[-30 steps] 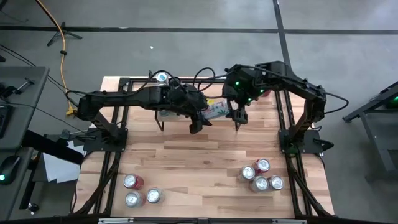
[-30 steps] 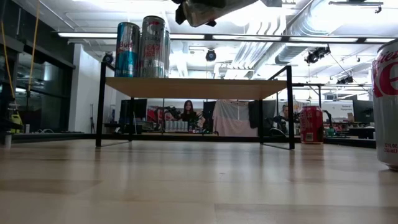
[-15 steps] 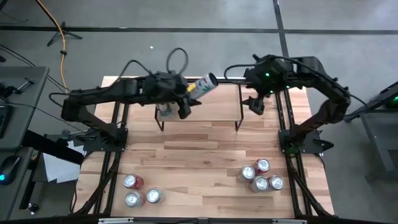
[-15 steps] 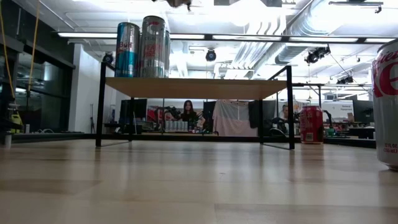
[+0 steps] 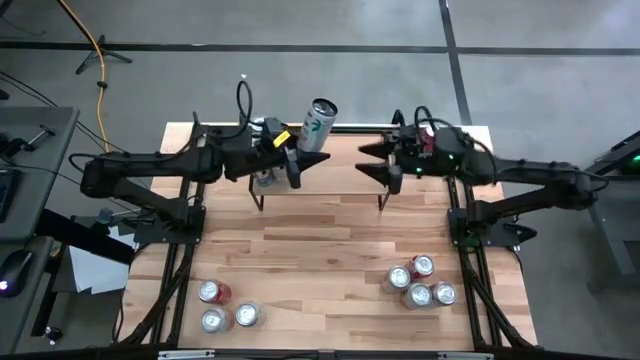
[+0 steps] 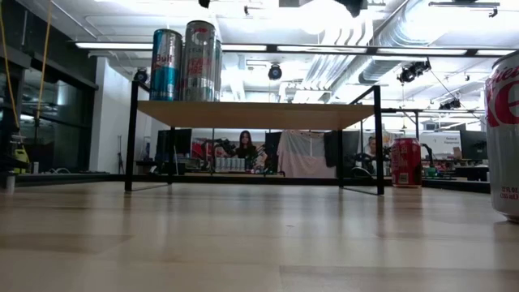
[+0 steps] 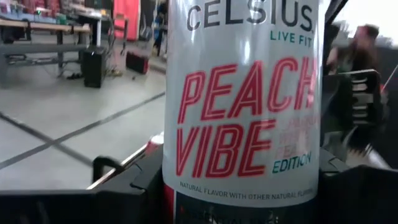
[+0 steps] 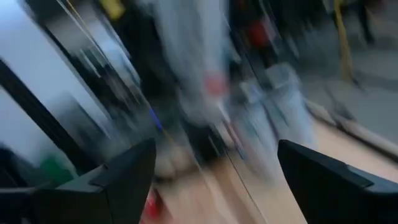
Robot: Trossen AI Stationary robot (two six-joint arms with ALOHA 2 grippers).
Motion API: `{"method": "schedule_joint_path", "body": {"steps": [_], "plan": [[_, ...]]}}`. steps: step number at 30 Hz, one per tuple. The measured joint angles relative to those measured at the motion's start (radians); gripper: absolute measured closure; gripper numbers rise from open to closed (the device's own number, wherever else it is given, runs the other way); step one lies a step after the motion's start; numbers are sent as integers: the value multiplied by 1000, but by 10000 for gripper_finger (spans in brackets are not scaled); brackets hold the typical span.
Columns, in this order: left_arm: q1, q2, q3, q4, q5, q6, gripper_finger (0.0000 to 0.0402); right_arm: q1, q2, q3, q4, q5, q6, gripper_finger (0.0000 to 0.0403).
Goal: Place canned beverage on shelf
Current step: Put the white-pink soda can aligned with the other white-pink soda cans on the shelf
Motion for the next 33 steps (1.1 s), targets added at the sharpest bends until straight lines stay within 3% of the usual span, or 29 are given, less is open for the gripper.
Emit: {"method": "schedule_joint_path", "body": {"steps": [2, 5, 19, 29, 33], "plan": [[-1, 10, -23, 66, 0, -29, 211, 3, 28, -62, 247, 30, 16, 80], [-4, 25, -34, 91, 0, -54, 211, 3, 76, -77, 374, 106, 7, 80], [-26, 81, -33, 135, -2, -47, 211, -3, 316, 259, 195, 121, -155, 80], [-26, 81, -33, 134, 0, 2, 211, -3, 349, 316, 144, 124, -148, 82], [-26, 81, -33, 127, 0, -15, 196, -3, 349, 316, 145, 126, -142, 110]]}}
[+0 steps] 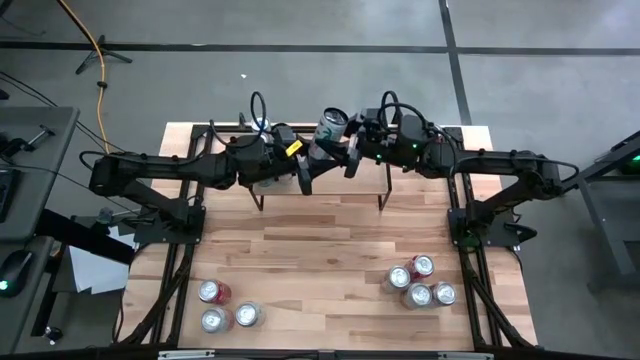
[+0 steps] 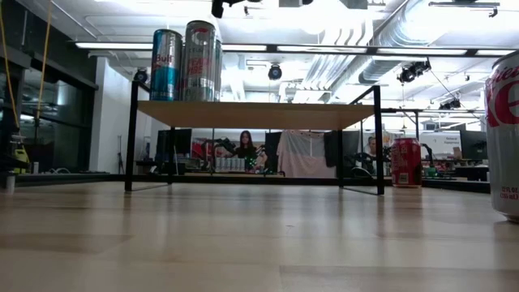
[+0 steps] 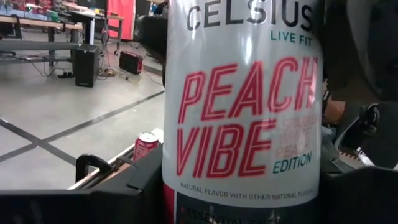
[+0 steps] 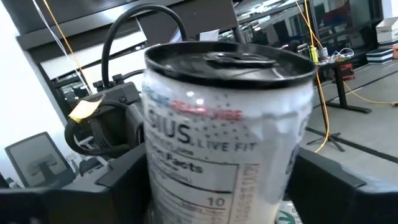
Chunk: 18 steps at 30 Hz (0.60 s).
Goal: Place canned beverage on shelf
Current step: Put the white-pink soda can aligned with the other white-pink soda cans on the shelf
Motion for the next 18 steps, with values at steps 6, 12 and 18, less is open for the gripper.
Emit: {"method": "schedule_joint_path", "body": {"steps": [6, 12, 18], "plan": [[0, -1, 2, -5, 0, -1, 120, -2, 2, 0, -13, 2, 12, 170], [2, -35, 2, -55, 16, 86, 99, -19, -37, 0, -96, -2, -39, 170], [1, -210, 2, -191, 16, 123, 98, -61, -163, 0, -359, 9, -147, 170]]}}
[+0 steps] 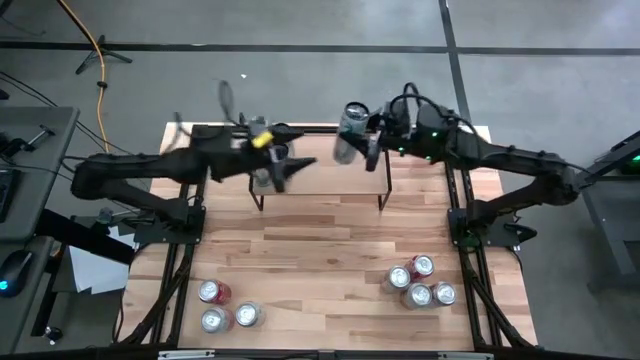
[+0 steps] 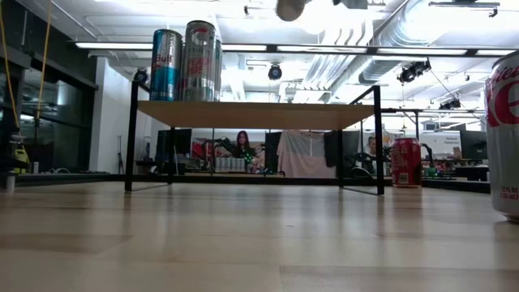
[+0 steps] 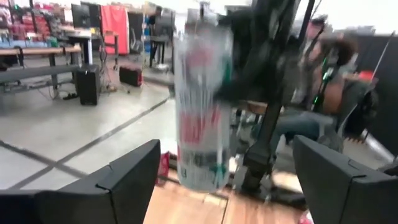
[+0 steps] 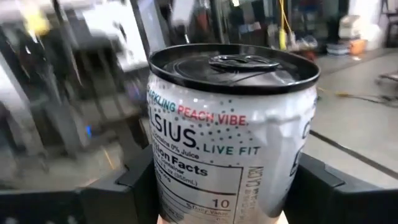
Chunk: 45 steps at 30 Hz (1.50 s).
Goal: Place canned beverage on shelf
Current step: Put the white-pink soda can aligned with the other white-pink soda cans on the shelf
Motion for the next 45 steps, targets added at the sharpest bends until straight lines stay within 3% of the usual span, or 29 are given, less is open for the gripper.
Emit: {"method": "schedule_joint_path", "body": {"steps": [3, 6, 12, 15, 25, 35, 41, 45], "plan": [[-7, -108, 0, -14, -1, -29, 97, -7, -17, -11, -121, -10, -54, 170], [-14, -204, 0, -7, -1, -48, 97, -7, -9, -78, -110, -75, -76, 170], [-37, -316, 1, 41, -1, -83, 97, -32, 74, -280, 296, -158, -72, 170], [-51, -331, 1, 84, -1, -84, 96, -57, 118, -320, 411, -159, -62, 170], [-58, -301, -1, 120, -1, -102, 96, -79, 273, -316, 499, -177, -92, 170], [-59, -301, -1, 125, -1, -102, 96, -78, 280, -315, 502, -177, -128, 167], [-59, -301, -1, 122, -1, -83, 96, -78, 279, -312, 486, -177, -128, 79], [-59, -301, -1, 118, -1, -83, 96, -78, 280, -312, 476, -177, -140, 50]]}}
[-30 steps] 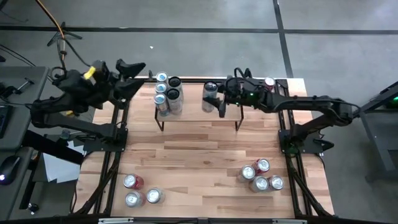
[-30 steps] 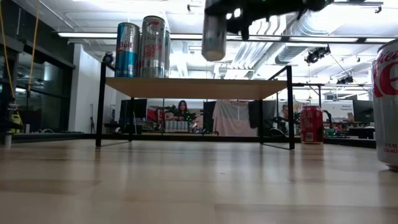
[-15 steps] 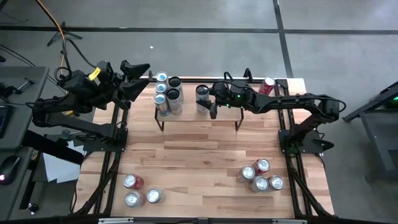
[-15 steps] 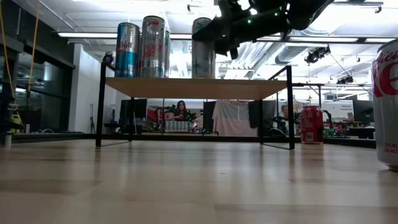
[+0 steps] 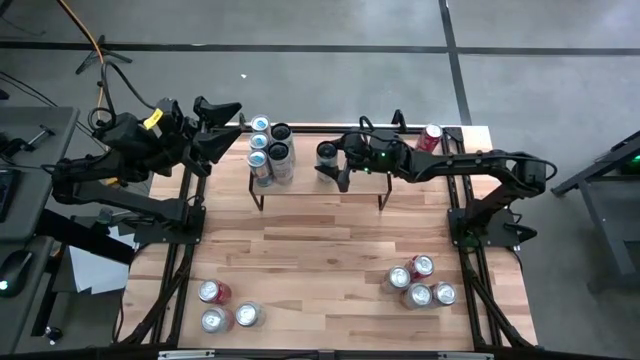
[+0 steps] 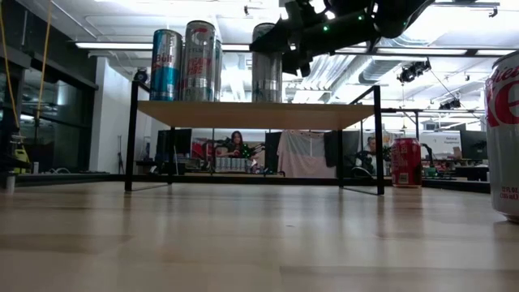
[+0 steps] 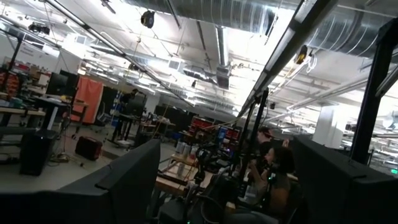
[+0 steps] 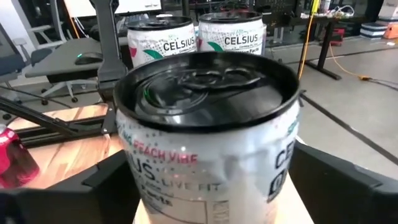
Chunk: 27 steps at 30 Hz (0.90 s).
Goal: Place canned beverage on shelf
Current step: Put the white-pink soda can aligned with the other white-pink soda cans on the shelf
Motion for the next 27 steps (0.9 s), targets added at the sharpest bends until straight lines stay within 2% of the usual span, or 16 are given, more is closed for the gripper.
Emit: {"method": "schedule_joint_path", "body": {"steps": [4, 15, 19, 23, 25, 27], "plan": [[0, 0, 0, 0, 0, -1, 96, 0, -25, 0, -37, 0, -14, 46], [0, -10, 0, 0, 0, 26, 96, -14, -247, -1, -394, 12, -10, 43], [1, -10, 0, 0, 0, 29, 96, 15, -306, -1, -491, 58, 86, 53], [1, -10, 0, 0, 0, 34, 96, 116, -304, -2, -503, 171, 200, 111], [1, -10, 0, 0, 0, 37, 96, 182, -279, -1, -483, 246, 244, 164], [1, -10, 0, -1, 0, 37, 96, 244, -243, -2, -479, 316, 279, 234]]}}
